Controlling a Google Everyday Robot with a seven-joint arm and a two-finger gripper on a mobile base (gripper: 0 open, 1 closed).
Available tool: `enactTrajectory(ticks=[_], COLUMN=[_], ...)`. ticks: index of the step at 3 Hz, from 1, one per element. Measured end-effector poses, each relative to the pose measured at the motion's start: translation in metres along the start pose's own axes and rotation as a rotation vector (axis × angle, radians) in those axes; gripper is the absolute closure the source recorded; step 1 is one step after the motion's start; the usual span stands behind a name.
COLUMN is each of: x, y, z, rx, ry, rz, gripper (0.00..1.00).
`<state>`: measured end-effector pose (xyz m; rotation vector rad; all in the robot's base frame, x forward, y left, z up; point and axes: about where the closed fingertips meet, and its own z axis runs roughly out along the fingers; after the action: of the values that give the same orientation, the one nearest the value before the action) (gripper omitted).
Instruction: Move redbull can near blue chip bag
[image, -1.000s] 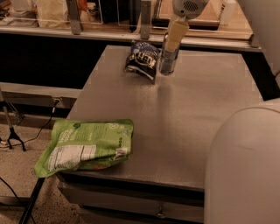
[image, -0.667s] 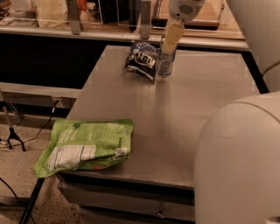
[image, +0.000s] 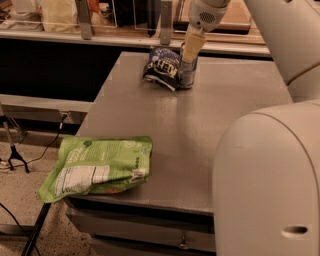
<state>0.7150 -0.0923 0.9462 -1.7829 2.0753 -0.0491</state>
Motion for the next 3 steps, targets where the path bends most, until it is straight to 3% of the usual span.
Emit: enactTrajectory(ticks=[1, 2, 3], x=[-0.0024, -0.0045, -0.0045], y=[-0.0029, -0.0052, -0.0052], z=[0.0038, 0.0077, 0.0078], rx=[0.008, 0.013, 0.013], ry=[-0.006, -0.011, -0.011], rz=[-0.001, -0.002, -0.002], gripper=[0.15, 0.00, 0.00])
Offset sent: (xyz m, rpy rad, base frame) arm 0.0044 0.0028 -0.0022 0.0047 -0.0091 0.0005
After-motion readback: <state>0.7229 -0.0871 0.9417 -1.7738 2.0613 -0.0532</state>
